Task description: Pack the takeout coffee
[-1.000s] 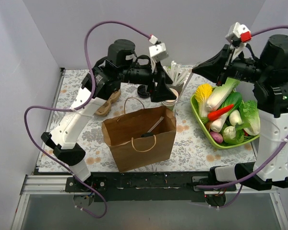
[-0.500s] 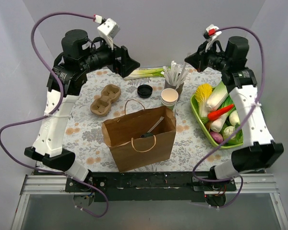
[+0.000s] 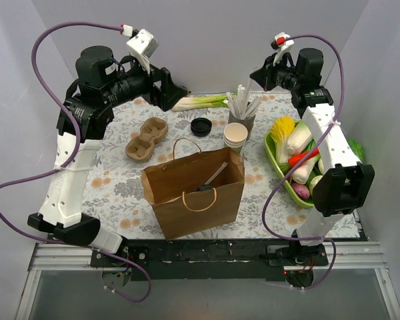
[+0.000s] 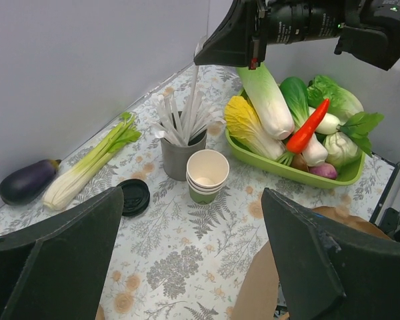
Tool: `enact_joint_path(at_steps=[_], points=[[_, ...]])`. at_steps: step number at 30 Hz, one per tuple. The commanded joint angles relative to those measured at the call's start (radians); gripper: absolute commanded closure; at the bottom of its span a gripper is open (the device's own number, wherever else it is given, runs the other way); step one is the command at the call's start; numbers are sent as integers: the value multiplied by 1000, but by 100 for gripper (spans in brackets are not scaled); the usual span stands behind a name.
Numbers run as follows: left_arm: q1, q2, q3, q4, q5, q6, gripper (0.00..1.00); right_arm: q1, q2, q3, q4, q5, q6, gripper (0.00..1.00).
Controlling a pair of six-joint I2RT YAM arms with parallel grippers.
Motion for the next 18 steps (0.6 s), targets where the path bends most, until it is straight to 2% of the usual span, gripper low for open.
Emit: enact_joint_path(at_steps=[1,11,12,13,15,16,18], points=[[6,-9,-19,-8,5,10,14,3,-17,65,94,39,-11,99],[15,5,-14,-6,22,8,14,13,103,27,-69,104,-54,97],[15,2,-19,-5,24,8,14,15,103,13,-72,104,-53,89],[15,-1,-23,-2,25,7,14,18,103,3,-76,105,-53,75],[15,-4,-33,1,27,7,14,19,104,10,-128,101,-56,64],[17,-7,-33,0,27,10,14,18,103,25,-148,96,-62,53],[18,-15,-52,0,16,16,14,18,97,86,-232,99,-95,46]])
